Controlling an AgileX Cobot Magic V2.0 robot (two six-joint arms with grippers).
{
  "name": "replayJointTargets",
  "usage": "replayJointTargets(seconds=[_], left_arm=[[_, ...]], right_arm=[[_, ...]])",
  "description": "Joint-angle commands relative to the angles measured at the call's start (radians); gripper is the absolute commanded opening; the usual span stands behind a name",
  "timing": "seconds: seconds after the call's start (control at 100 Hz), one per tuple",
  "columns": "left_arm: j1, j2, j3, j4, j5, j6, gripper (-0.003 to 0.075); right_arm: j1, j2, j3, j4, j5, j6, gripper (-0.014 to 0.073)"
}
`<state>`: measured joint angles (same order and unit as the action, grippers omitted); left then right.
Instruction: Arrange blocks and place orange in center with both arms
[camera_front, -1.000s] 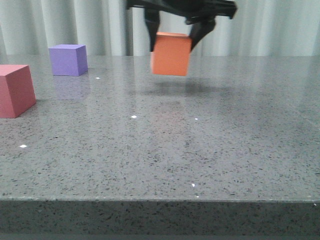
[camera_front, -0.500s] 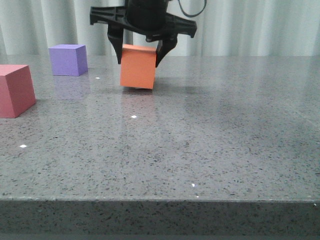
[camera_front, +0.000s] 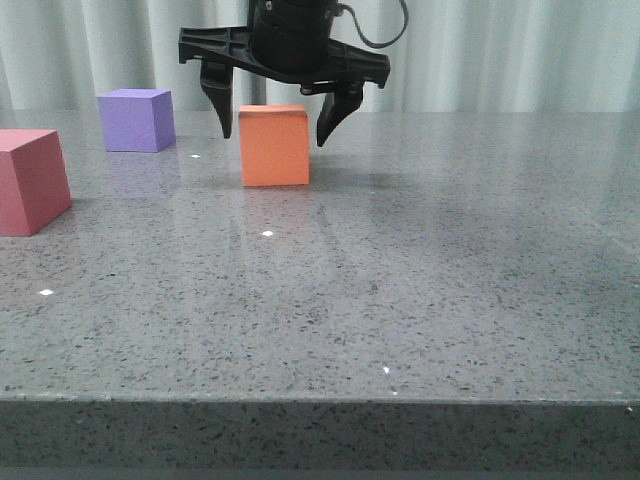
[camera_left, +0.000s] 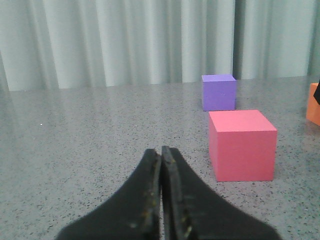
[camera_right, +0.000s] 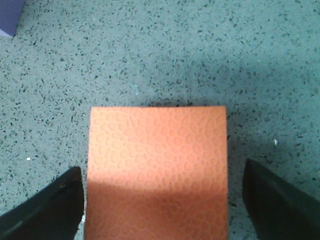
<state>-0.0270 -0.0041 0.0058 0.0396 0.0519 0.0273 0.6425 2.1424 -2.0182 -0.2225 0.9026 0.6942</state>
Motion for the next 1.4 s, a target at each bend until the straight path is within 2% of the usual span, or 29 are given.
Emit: replayJointTargets(seconds=[0.0, 0.16, 0.29, 0.51, 0.66, 0.83, 1.0, 1.39], left_arm=[[-0.002, -0.033, 0.043, -0.007, -0.082, -0.001, -0.002], [-0.002, -0.033, 0.043, -0.007, -0.082, -0.001, -0.002], [-0.002, -0.033, 0.043, -0.007, -0.082, -0.001, -0.002], [-0.002, -0.033, 0.043, -0.007, -0.082, -0.001, -0.002], [-0.002, -0.033, 0.043, -0.007, -0.082, -0.001, -0.002], [-0.002, -0.033, 0.043, -0.007, -0.082, -0.001, -0.002], [-0.002, -0.033, 0.043, -0.007, -0.082, -0.001, -0.002], [-0.002, -0.033, 0.043, -0.007, -0.082, -0.001, -0.002]], right_arm=[[-0.003, -0.081, -0.032, -0.015, -0.046, -0.009, 0.0647], [-0.022, -0.138, -0.032, -0.015, -0.062, -0.081, 0.0647], [-0.067, -0.207, -0.032, -0.015, -0.016, -0.166, 0.0647], [-0.202, -0.338, -0.031, -0.015, 0.123, -0.335, 0.0647], [-0.317, -0.428, 0.025, -0.015, 0.148, -0.397, 0.0647], [-0.442, -0.581, 0.254, -0.014, 0.073, -0.401, 0.0647], [-0.513, -0.805, 0.597, -0.014, -0.158, -0.402, 0.0647], [-0.551, -1.294, 1.186, -0.016, -0.562, -0.401, 0.0647]])
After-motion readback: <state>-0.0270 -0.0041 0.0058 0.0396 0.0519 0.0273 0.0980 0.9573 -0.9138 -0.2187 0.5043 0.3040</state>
